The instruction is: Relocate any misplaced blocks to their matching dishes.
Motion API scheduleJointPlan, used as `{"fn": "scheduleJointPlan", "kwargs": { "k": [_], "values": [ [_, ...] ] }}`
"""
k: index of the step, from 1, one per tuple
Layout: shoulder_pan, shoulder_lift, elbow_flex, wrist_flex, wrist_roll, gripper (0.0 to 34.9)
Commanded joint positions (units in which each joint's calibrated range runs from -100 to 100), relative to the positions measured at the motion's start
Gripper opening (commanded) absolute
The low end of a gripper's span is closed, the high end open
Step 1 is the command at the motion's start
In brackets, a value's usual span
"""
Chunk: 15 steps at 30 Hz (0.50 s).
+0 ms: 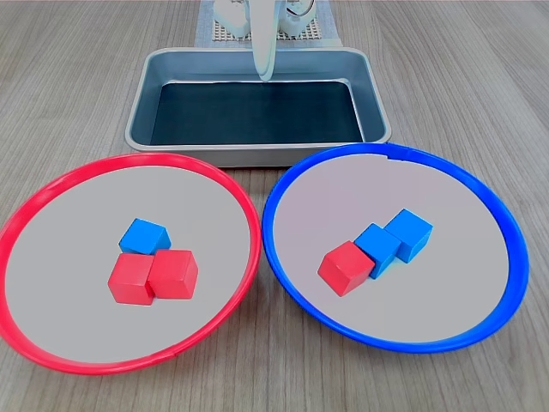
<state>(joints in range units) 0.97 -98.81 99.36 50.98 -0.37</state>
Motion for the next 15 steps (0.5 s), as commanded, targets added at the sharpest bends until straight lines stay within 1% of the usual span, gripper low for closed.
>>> {"fn": "scheduleJointPlan", "kwargs": {
  "k": [1, 9, 15],
  "values": [
    [0.4, -0.2, -0.2, -0.3, -0.2, 0.4],
    [0.4, -0.2, -0.2, -0.3, -0.2, 0.4],
    [-0.8, -0.2, 0.0, -1.0, 0.5, 0.4]
  ]
}}
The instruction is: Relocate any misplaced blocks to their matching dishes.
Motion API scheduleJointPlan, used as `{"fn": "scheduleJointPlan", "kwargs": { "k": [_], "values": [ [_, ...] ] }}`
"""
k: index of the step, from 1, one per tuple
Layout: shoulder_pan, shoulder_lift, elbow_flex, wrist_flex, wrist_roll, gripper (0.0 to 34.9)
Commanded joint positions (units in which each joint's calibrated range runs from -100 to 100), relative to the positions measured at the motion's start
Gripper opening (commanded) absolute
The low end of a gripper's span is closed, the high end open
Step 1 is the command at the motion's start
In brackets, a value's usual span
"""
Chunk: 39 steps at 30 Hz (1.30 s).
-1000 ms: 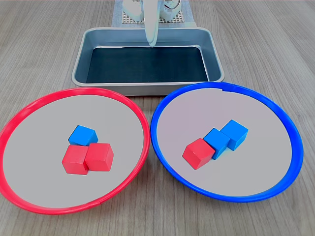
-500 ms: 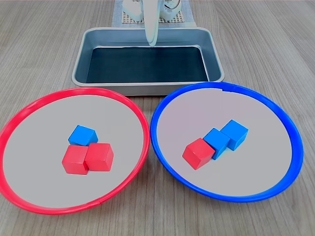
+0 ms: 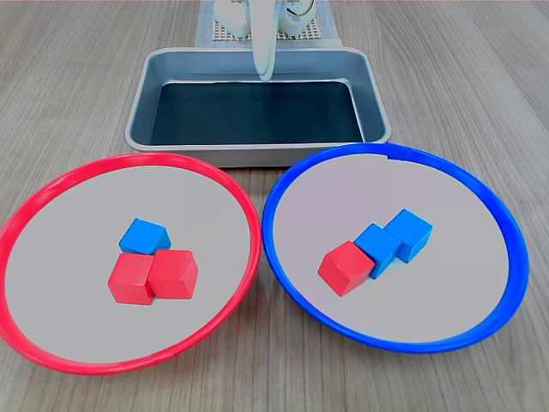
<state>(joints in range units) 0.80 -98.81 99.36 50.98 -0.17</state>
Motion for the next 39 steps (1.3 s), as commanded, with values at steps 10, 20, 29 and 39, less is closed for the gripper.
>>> {"fn": "scheduleJointPlan", "kwargs": {
  "k": [10, 20, 29, 39],
  "values": [
    [-1.7, 17.2, -19.5, 0.7, 3.9, 0.3],
    [-3.2, 54.3, -52.5, 5.6, 12.6, 0.3],
    [-5.3, 77.8, -78.9, 9.7, 16.5, 0.3],
    [-4.4, 100.1, -105.7, 17.3, 19.5, 0.3]
  ]
}}
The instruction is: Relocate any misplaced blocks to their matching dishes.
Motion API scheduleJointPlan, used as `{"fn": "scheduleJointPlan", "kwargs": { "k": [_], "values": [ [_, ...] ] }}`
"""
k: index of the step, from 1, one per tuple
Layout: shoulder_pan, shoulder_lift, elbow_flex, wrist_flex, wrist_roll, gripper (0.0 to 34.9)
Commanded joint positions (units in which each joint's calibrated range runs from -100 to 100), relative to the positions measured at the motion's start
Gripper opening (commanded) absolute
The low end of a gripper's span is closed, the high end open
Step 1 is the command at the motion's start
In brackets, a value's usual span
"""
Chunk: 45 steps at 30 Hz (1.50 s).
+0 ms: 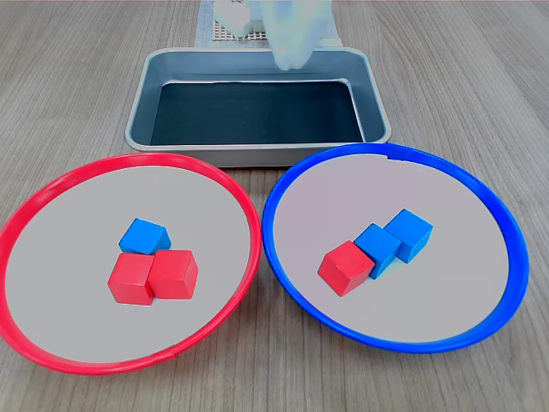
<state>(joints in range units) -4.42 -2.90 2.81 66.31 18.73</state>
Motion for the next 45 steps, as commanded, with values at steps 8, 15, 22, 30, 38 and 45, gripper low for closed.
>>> {"fn": "scheduleJointPlan", "kwargs": {
  "k": [8, 15, 22, 30, 38, 45],
  "values": [
    [1.5, 23.2, -34.4, 8.6, 1.6, 0.3],
    [1.6, 34.9, -49.5, 10.2, 2.0, 3.3],
    [0.0, 41.8, -55.2, 10.0, 1.4, 7.9],
    [-1.4, 48.7, -60.0, 12.4, 1.1, 13.2],
    [-1.5, 54.1, -64.0, 12.5, 0.9, 15.6],
    [-2.0, 56.2, -65.1, 12.3, 1.4, 16.0]
  ]
}}
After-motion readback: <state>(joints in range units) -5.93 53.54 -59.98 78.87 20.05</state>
